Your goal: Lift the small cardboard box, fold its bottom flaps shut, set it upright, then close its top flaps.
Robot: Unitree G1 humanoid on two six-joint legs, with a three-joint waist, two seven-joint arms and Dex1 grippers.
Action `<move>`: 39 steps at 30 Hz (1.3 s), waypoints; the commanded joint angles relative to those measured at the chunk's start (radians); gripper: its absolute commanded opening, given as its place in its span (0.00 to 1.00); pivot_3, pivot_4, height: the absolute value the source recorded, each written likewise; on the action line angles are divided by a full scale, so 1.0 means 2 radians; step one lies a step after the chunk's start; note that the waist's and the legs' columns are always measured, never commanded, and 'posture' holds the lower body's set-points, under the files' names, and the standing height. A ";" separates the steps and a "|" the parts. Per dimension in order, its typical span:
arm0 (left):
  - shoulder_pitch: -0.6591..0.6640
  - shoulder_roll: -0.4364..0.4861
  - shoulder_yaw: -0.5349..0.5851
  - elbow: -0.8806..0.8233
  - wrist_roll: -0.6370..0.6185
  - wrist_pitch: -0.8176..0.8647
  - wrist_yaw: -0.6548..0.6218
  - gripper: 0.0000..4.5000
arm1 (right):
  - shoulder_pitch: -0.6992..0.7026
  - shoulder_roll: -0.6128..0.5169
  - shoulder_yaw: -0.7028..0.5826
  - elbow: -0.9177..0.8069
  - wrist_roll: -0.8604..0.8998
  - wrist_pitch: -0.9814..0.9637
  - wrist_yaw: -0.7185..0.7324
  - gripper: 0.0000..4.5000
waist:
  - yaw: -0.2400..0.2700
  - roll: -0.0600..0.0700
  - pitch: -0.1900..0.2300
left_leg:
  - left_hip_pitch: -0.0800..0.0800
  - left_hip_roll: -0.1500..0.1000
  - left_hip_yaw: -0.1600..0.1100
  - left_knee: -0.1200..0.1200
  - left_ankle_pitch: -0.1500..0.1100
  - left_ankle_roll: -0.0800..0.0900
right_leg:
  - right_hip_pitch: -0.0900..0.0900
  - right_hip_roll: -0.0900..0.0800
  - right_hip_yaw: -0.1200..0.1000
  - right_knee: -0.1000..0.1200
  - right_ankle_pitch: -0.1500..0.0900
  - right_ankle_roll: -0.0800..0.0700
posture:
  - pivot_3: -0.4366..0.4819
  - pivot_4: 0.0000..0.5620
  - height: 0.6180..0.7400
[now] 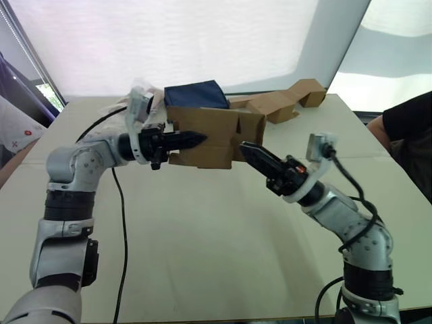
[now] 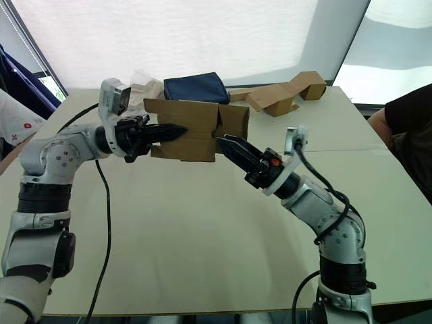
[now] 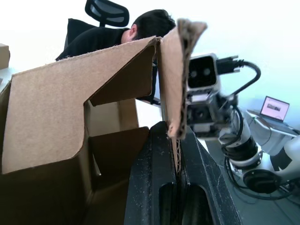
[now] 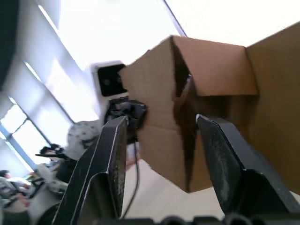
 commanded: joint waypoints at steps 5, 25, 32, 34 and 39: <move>-0.012 0.006 0.010 -0.007 -0.004 -0.006 0.000 0.00 | -0.010 -0.048 -0.064 0.045 -0.028 -0.048 -0.017 0.37 | -0.001 0.000 0.000 | 0.000 0.000 0.000 0.000 0.000 0.000 | 0.000 0.001 0.000 0.000 0.000 0.000 | 0.48 0.27 1.00; -0.008 0.002 0.011 -0.015 -0.005 -0.005 0.004 0.00 | -0.031 0.026 0.044 0.059 -0.125 -0.058 0.018 0.00 | -0.001 0.000 0.000 | 0.000 0.000 0.000 0.000 0.000 0.000 | 0.000 0.000 0.000 0.000 0.000 0.000 | 0.48 0.27 1.00; -0.008 0.000 0.011 -0.014 -0.006 -0.007 0.004 0.00 | -0.016 0.041 0.044 0.041 -0.088 -0.044 0.010 0.00 | -0.001 0.000 0.000 | 0.000 0.000 0.000 0.000 0.000 0.000 | 0.000 0.000 0.000 0.000 0.000 0.000 | 0.48 0.27 1.00; -0.007 0.000 0.011 -0.015 -0.007 -0.006 0.005 0.00 | -0.015 0.047 0.042 0.042 -0.083 -0.045 0.004 0.00 | -0.001 0.000 0.000 | 0.000 0.000 0.000 0.000 0.000 0.000 | 0.000 0.000 0.000 0.000 0.000 0.000 | 0.48 0.27 1.00; -0.006 -0.001 0.012 -0.018 -0.009 -0.005 0.007 0.00 | -0.011 0.059 0.038 0.049 -0.066 -0.046 0.001 0.35 | -0.002 0.000 0.000 | 0.000 0.000 0.000 0.000 0.000 0.000 | 0.000 0.000 0.000 0.000 0.000 0.000 | 0.48 0.27 1.00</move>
